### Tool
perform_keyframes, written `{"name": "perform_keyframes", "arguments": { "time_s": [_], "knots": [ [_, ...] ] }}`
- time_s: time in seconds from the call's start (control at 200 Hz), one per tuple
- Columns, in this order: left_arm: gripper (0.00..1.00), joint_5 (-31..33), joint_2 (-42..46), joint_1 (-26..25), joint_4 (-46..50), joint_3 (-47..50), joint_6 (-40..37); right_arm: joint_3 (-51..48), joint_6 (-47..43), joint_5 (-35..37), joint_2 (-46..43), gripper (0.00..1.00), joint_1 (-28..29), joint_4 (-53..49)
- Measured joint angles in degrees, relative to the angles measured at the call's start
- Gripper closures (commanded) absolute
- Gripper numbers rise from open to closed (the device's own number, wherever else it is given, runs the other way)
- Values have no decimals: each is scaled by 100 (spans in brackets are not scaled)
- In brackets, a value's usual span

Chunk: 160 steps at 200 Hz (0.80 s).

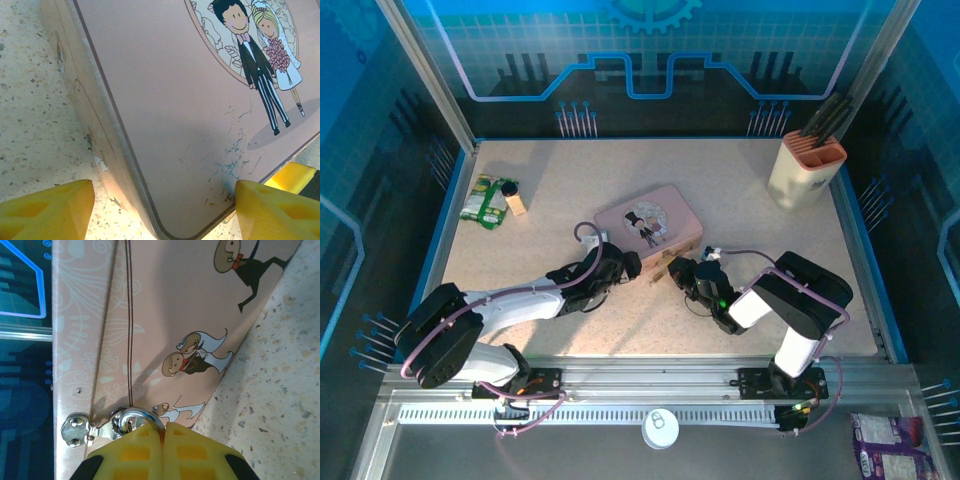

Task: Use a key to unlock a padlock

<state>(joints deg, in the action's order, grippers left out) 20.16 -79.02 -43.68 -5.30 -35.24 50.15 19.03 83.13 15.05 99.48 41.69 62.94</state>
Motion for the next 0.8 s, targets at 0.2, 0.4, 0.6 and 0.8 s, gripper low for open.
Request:
{"name": "perform_keyframes", "arguments": {
  "time_s": [0.2,0.4,0.6,0.8],
  "knots": [
    [26,46,-2,-7,9,0,83,0,155,109,9,100,-2,31],
    [26,70,-7,-11,9,0,98,0,245,223,7,100,-20,35],
    [26,114,-7,-22,24,0,98,0,313,431,2,100,-160,50],
    [26,155,-7,-33,28,0,101,-2,385,476,-52,100,-179,-13]
  ]
}}
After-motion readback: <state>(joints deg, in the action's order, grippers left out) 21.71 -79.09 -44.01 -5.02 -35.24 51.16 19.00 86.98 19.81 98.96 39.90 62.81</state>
